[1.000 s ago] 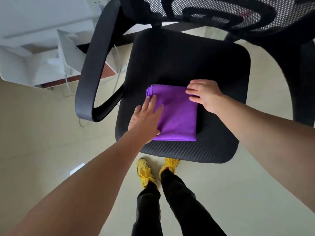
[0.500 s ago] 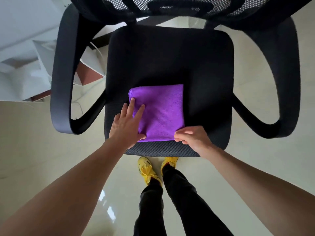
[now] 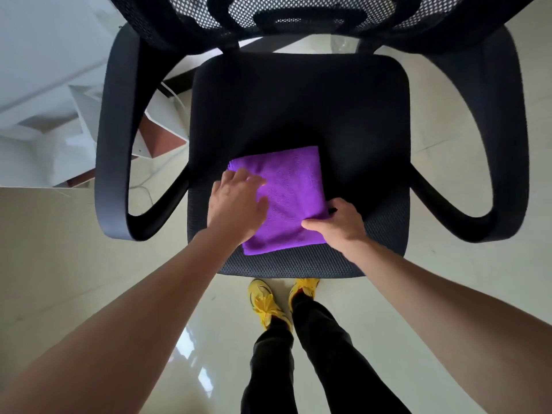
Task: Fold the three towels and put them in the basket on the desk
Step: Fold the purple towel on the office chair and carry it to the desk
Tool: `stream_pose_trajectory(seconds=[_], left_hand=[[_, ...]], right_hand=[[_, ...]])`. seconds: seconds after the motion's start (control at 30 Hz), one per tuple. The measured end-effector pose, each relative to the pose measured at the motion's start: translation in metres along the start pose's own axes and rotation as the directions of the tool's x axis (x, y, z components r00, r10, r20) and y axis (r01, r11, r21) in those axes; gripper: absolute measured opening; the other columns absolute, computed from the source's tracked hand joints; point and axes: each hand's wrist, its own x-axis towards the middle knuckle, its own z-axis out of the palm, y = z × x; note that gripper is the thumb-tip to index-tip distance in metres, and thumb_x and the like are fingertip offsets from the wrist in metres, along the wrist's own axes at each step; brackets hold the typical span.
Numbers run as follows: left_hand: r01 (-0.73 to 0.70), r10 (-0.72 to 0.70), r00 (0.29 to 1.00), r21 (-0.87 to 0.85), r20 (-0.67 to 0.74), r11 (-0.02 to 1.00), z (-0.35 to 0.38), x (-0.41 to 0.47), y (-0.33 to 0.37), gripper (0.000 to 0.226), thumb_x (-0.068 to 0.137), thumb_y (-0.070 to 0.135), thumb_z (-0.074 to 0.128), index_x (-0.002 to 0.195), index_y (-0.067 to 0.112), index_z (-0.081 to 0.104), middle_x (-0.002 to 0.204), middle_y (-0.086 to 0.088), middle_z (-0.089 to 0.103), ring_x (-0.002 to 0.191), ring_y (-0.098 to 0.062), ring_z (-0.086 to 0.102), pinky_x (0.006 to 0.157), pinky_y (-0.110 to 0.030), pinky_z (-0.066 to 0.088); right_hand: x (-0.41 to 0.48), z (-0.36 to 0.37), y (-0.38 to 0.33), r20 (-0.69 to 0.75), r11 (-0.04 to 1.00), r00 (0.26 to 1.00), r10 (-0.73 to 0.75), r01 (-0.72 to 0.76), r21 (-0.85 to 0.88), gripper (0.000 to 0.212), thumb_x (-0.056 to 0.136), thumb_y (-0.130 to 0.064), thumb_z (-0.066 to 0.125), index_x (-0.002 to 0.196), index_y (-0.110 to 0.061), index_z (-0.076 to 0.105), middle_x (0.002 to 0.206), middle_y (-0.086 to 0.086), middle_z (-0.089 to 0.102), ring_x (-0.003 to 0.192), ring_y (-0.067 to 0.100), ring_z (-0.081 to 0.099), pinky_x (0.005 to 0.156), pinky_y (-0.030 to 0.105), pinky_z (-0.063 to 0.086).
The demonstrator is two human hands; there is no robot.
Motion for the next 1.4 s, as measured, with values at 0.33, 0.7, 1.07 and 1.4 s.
stream_pose_trajectory(seconds=[0.33, 0.7, 1.07, 1.4], left_hand=[[0.716, -0.18, 0.693, -0.694, 0.698, 0.069, -0.007, 0.058, 0.04, 0.071, 0.087, 0.068, 0.039, 0.114, 0.004, 0.054, 0.102, -0.019, 0.067, 0.092, -0.031, 0.067, 0.073, -0.038, 0.053], [0.446, -0.357, 0.892, -0.669, 0.278, 0.594, 0.003, 0.026, 0.008, 0.024, 0.078, -0.001, 0.065, 0.097, 0.014, 0.06, 0.086, -0.005, 0.061, 0.084, -0.023, 0.059, 0.064, -0.032, 0.053], [-0.249, 0.229, 0.962, 0.129, 0.149, 0.96, 0.034, -0.005, 0.011, 0.055, 0.078, 0.0, 0.056, 0.13, 0.014, 0.043, 0.119, -0.011, 0.043, 0.108, -0.03, 0.044, 0.078, -0.048, 0.053], [-0.342, 0.292, 0.915, 0.152, 0.279, 0.927, 0.02, 0.0, 0.007, 0.052, 0.094, 0.026, 0.051, 0.142, 0.016, 0.035, 0.129, -0.011, 0.039, 0.117, -0.027, 0.041, 0.093, -0.041, 0.047]], right_hand=[[-0.02, -0.059, -0.001, -0.234, 0.735, 0.714, -0.66, 0.551, -0.395, 0.044, 0.069, -0.001, 0.07, 0.11, -0.01, 0.057, 0.106, 0.007, 0.058, 0.096, 0.026, 0.056, 0.071, 0.034, 0.049], [-0.064, 0.005, 0.049, 0.126, 0.442, 0.652, -0.748, 0.63, -0.638, 0.039, 0.072, -0.015, 0.07, 0.111, -0.014, 0.065, 0.111, 0.006, 0.06, 0.103, 0.028, 0.056, 0.081, 0.039, 0.05], [-0.048, 0.005, 0.071, 0.171, 0.402, 0.621, -0.765, 0.668, -0.626, 0.051, 0.071, 0.001, 0.056, 0.121, -0.011, 0.062, 0.122, 0.011, 0.057, 0.112, 0.03, 0.053, 0.094, 0.038, 0.048], [-0.053, 0.005, 0.095, 0.357, 0.338, 0.689, -0.631, 0.658, -0.673, 0.068, 0.085, -0.029, 0.053, 0.147, -0.007, 0.034, 0.159, 0.013, 0.023, 0.147, 0.026, 0.021, 0.105, 0.048, 0.039]])
